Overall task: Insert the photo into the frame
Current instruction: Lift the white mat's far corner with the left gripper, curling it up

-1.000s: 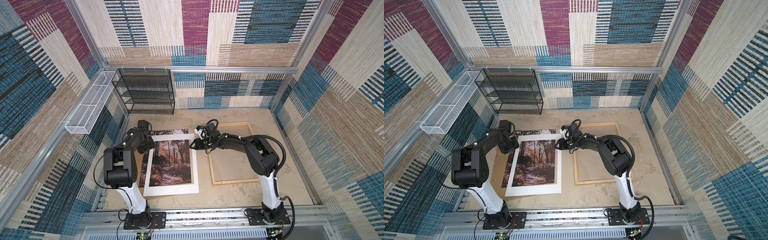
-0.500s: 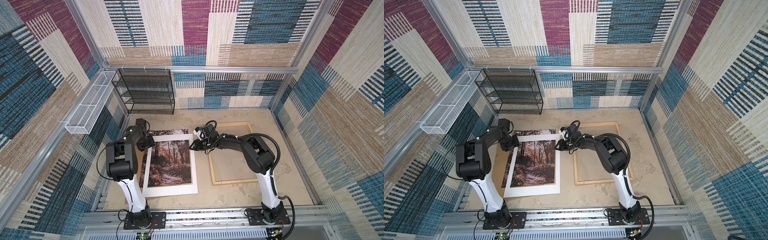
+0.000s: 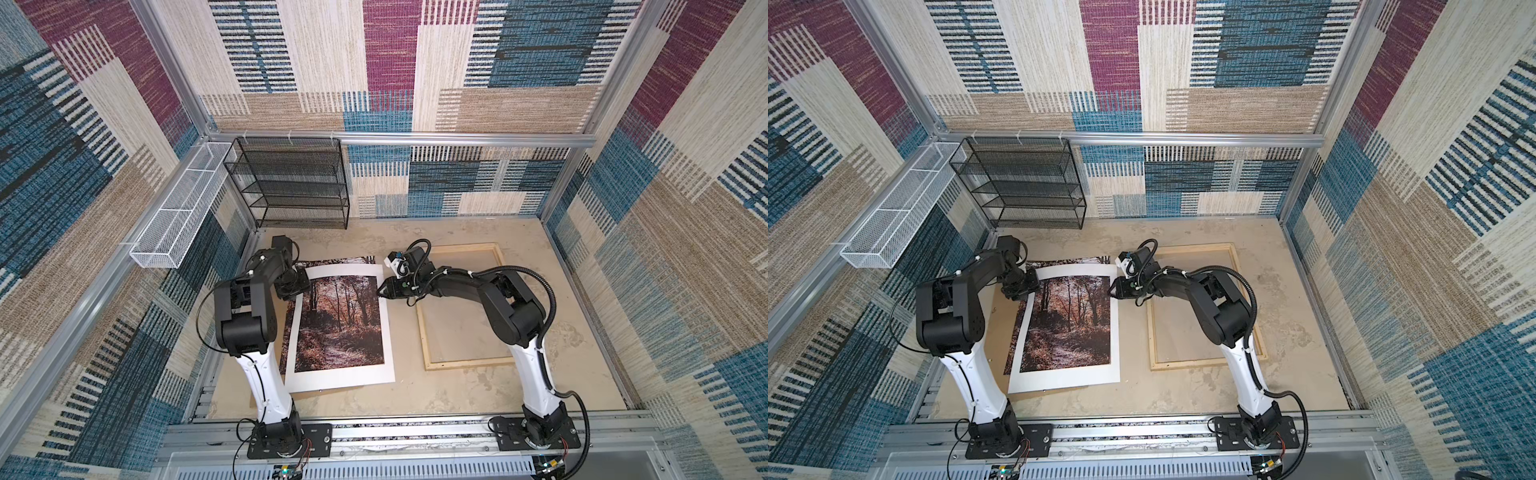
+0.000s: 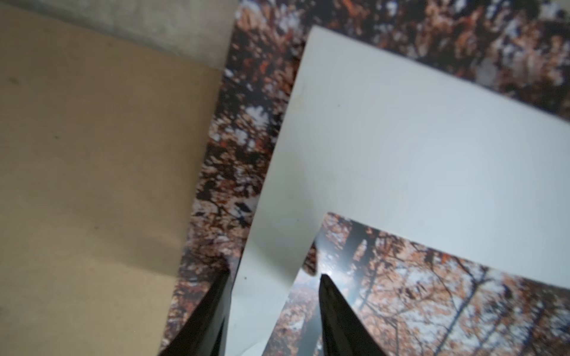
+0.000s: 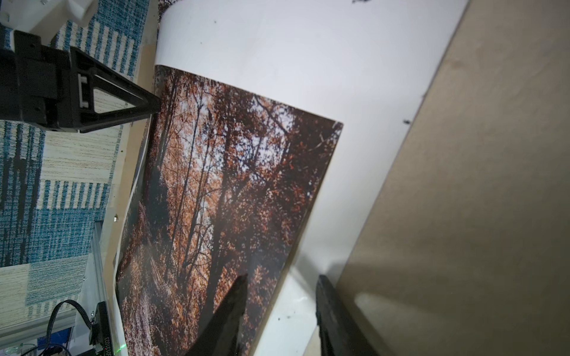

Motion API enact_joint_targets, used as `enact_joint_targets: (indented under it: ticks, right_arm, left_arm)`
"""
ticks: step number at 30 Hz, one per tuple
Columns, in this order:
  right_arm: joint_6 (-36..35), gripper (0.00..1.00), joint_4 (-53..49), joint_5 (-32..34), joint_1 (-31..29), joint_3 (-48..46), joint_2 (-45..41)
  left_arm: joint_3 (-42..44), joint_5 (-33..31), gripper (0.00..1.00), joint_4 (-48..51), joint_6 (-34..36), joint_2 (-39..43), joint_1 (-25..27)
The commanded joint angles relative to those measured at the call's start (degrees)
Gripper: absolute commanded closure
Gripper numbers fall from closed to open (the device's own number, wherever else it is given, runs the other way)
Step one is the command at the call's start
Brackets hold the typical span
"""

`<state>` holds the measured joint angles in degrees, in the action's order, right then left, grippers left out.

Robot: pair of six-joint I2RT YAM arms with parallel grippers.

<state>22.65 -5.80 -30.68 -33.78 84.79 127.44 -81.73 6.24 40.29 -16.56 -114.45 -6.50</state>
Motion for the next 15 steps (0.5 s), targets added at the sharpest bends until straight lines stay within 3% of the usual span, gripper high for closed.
enact_joint_targets:
  ticks: [1,10,15]
  right_arm:
    - [-0.5,0.6,-5.4,4.5,0.0,-0.1,1.1]
    - [-0.5,0.6,-5.1,4.3,-0.1,-0.6,0.6]
    - [-0.6,0.6,-5.0,4.4,-0.1,-0.8,0.3]
  left_arm:
    - [0.9,5.2,0.51,-1.7,1.0,2.1,0.0]
    - [1.5,9.0,0.51,-2.6,0.4,4.1,0.2]
    - [1.5,8.9,0.58,-2.6,0.4,4.4,0.3]
